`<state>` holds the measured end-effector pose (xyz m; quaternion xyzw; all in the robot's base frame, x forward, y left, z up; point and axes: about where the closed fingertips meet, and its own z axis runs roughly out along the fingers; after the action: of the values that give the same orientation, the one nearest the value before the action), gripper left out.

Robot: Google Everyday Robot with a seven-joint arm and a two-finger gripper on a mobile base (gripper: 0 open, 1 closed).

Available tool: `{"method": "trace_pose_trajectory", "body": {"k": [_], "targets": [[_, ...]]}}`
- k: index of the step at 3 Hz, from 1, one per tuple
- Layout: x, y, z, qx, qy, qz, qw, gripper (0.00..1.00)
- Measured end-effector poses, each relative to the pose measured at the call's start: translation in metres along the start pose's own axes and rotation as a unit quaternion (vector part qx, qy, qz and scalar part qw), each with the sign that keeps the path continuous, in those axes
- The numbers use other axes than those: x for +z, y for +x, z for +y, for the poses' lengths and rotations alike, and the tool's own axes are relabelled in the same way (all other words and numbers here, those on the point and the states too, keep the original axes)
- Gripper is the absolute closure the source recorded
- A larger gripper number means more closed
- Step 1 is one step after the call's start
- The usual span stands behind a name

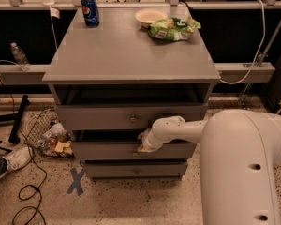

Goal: Open middle drawer

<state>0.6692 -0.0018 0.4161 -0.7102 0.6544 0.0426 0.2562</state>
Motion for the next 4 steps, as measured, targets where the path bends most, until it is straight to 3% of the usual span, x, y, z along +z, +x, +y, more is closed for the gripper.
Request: {"method": "trace_pose_trajectory", "body": {"k": [1,2,4], "targets": [[0.0001,0.0,0.0001,0.0,0.0,0.0,1.0,0.13],[0.0002,-0.0001,0.0002,0.0,0.0,0.0,1.0,0.0],[0.0033,0.0097,0.0033,0.007,0.016,0.023,0.9996,0.0]]}}
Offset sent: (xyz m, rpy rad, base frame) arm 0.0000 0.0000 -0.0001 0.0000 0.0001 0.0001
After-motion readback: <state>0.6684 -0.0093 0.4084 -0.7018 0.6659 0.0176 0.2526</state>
